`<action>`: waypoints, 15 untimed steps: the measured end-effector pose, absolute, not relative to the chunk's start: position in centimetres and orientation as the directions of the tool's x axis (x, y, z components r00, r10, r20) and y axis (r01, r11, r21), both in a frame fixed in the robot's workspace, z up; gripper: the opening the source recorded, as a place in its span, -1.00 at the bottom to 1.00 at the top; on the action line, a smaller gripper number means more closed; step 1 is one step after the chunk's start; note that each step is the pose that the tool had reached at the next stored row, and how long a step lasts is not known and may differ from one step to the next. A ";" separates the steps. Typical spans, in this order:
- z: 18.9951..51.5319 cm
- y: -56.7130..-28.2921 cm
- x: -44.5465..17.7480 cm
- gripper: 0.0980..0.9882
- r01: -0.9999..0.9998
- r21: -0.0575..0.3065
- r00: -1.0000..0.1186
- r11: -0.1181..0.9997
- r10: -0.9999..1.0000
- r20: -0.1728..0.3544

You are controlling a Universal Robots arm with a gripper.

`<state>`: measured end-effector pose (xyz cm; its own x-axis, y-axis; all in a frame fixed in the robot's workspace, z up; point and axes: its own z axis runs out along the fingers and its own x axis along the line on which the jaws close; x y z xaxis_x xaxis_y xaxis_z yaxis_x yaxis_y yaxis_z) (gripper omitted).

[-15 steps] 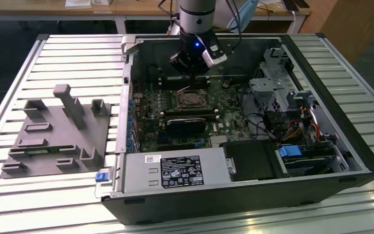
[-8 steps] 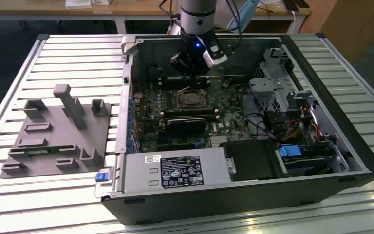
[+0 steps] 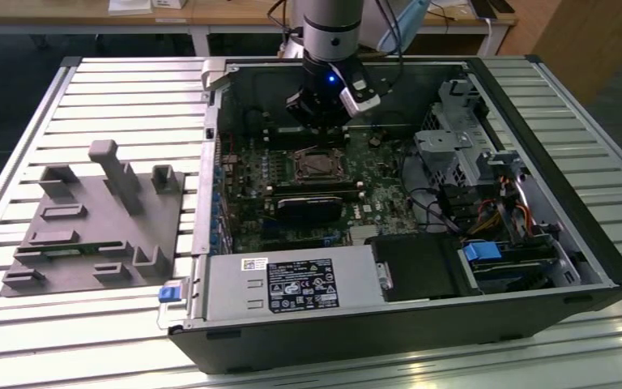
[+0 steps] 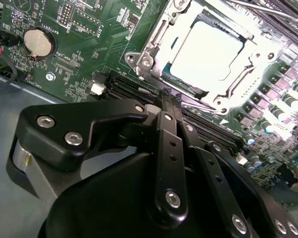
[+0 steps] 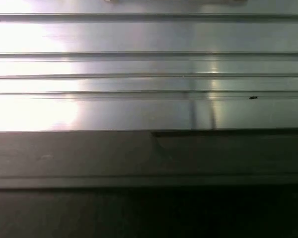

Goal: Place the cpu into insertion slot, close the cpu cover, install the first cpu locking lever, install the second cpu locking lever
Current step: 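Install the first cpu locking lever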

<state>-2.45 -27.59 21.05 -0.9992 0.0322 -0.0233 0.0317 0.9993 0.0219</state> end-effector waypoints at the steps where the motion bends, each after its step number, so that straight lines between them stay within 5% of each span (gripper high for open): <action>1: 21.0 -27.6 -2.4 -0.98 0.032 0.022 -0.999 0.999 0.032 -0.023; 15: 20.0 -27.6 -2.0 -0.98 0.032 0.022 -0.999 0.999 0.032 -0.022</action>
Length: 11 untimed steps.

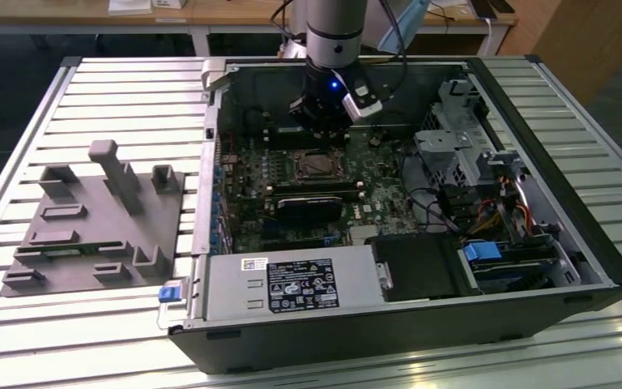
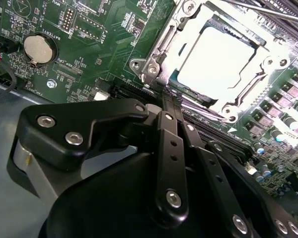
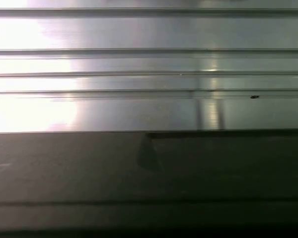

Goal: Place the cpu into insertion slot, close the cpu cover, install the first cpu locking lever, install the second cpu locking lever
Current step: 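Install the first cpu locking lever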

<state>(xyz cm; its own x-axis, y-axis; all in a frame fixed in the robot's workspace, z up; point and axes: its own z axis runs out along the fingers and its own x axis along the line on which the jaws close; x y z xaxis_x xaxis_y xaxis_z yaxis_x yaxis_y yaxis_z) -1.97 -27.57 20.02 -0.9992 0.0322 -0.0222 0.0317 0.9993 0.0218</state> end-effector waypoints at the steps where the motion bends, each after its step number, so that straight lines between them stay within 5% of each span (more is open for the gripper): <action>1: 20.0 -27.6 -2.0 -0.98 0.032 0.022 -0.999 0.999 0.032 -0.022; 11: 20.1 -27.6 -2.0 -0.98 0.032 0.022 -0.999 0.999 0.032 -0.022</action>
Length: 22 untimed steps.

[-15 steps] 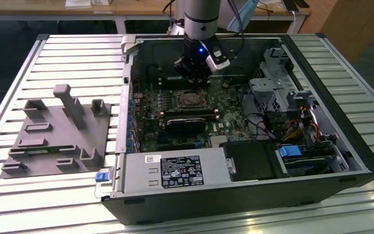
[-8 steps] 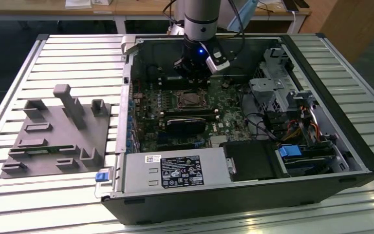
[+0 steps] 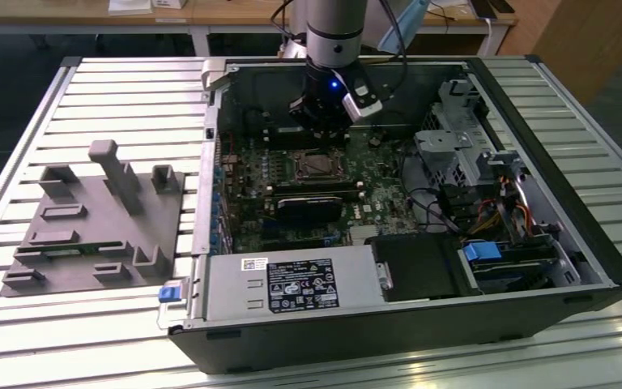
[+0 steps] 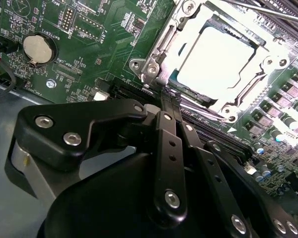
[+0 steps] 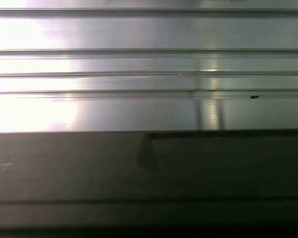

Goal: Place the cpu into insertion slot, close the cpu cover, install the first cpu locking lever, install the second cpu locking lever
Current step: 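Install the first cpu locking lever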

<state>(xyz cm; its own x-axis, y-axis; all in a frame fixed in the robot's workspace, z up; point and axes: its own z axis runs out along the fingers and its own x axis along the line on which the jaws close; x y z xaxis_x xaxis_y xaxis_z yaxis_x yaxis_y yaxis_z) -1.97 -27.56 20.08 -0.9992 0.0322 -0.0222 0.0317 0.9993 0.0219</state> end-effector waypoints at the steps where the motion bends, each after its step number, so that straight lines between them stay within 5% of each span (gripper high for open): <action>1: 20.1 -27.6 -2.0 -0.98 0.032 0.022 -0.999 0.999 0.032 -0.022; 22: 19.9 -27.6 -2.0 -0.98 0.032 -0.008 -0.999 0.999 0.032 -0.023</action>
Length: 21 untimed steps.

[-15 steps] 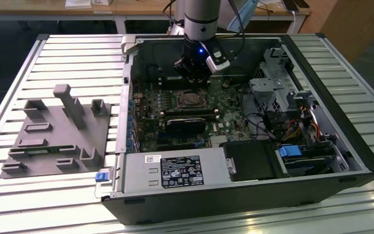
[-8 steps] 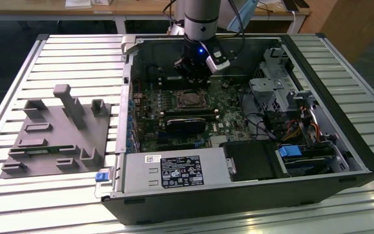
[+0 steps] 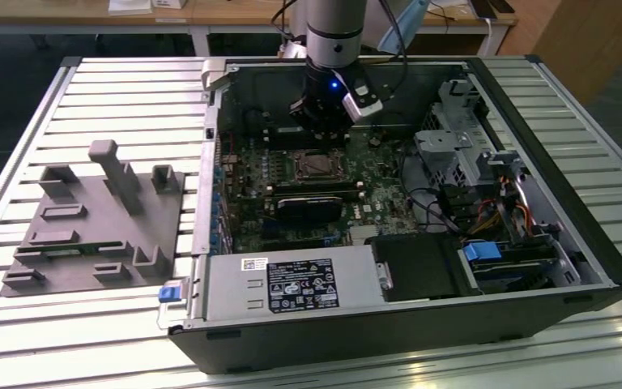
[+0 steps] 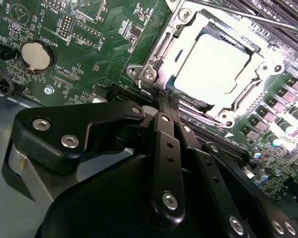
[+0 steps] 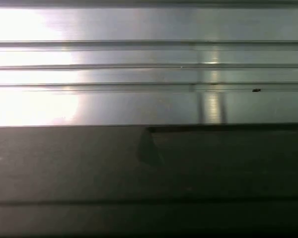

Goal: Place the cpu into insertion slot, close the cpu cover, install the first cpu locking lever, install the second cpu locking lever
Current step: 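Install the first cpu locking lever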

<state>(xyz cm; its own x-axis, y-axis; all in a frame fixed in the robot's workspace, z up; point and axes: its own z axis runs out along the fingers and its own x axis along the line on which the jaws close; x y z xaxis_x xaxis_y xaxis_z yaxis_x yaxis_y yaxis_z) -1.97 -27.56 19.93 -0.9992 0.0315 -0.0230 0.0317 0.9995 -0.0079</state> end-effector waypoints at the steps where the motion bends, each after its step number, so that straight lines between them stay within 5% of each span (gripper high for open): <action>1: 19.9 -27.6 -2.0 -0.98 0.032 -0.009 -0.999 0.999 0.031 -0.023; 21: 20.2 -27.3 -2.0 -0.98 0.032 -0.011 -0.999 0.999 0.032 -0.023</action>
<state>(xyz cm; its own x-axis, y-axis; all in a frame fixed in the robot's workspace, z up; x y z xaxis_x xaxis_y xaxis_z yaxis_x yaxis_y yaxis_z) -1.96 -27.29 20.20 -0.9992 0.0315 -0.0233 0.0318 0.9994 -0.0110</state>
